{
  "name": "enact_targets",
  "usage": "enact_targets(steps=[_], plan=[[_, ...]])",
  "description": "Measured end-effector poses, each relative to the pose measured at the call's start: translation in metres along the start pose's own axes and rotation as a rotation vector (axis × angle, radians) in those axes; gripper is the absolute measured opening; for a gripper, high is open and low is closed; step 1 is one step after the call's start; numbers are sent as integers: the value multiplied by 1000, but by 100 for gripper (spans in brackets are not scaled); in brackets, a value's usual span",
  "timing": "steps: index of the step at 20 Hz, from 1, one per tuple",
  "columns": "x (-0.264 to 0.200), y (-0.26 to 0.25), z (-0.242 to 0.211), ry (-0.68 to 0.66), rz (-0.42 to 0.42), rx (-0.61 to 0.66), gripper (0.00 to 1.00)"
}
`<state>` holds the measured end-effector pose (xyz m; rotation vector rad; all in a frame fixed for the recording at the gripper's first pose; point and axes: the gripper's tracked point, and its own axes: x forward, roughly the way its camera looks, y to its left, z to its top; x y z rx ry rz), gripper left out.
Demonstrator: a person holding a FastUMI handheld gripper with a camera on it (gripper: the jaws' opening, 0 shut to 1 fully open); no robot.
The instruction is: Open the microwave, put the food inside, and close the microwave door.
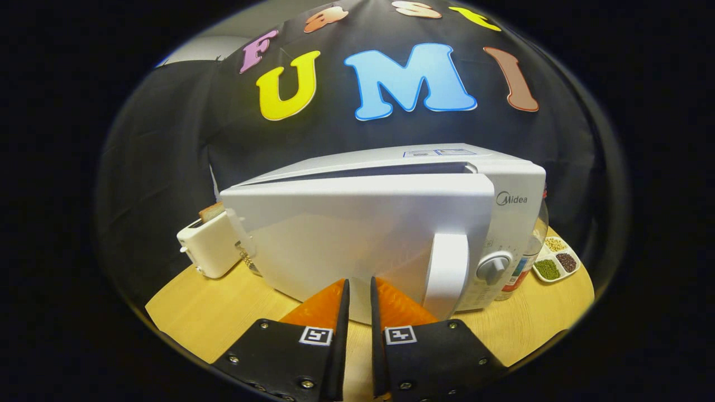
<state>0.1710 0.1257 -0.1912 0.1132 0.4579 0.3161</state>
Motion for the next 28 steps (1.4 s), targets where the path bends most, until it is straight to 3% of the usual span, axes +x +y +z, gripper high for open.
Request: enact_targets(steps=[4,7,12,19,28], plan=[[16,-10,9,4,-18,69,20],[17,-9,9,-10,-27,6,20],[21,-9,10,6,-58,16,16],[-55,9,43,-122,-72,-45,18],[-172,30,39,-208,-101,-92,18]])
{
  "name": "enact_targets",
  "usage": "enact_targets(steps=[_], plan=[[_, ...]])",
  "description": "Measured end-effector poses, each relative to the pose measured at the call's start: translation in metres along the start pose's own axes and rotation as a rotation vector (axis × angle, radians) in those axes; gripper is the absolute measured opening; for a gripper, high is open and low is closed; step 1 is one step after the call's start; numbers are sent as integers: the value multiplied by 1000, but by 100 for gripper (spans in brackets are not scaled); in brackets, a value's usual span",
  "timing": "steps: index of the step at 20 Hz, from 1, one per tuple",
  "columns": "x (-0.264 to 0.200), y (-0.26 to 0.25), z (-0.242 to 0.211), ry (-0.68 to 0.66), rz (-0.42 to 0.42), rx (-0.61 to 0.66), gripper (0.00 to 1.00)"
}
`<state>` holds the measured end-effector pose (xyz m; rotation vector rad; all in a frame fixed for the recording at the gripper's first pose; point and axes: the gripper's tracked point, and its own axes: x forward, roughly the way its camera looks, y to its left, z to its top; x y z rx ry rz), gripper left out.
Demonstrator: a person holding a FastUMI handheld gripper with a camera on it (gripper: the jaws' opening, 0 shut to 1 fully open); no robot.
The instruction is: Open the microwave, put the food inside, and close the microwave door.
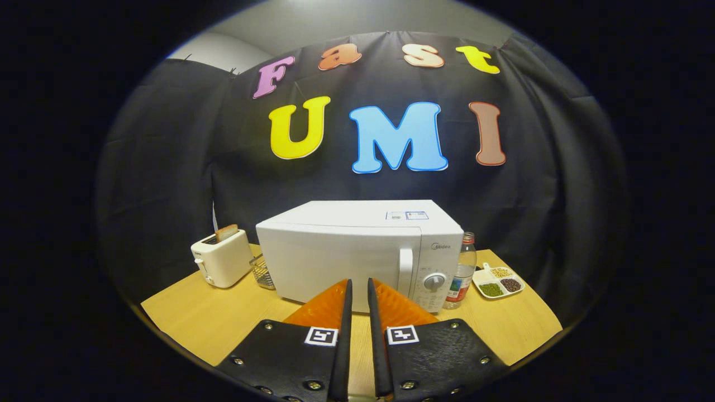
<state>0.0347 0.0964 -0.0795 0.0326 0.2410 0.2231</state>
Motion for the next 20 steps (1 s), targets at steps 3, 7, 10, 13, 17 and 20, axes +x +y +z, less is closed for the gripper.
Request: enact_targets(steps=[3,7,10,13,17,20], plan=[[-34,-4,6,-31,-27,-7,18],[-70,-6,11,-69,-58,-2,28],[-90,-4,11,-92,-68,2,62],[-103,-1,9,-100,-76,0,98],[-118,8,8,-111,-73,-4,98],[-124,15,4,-107,-66,-8,98]])
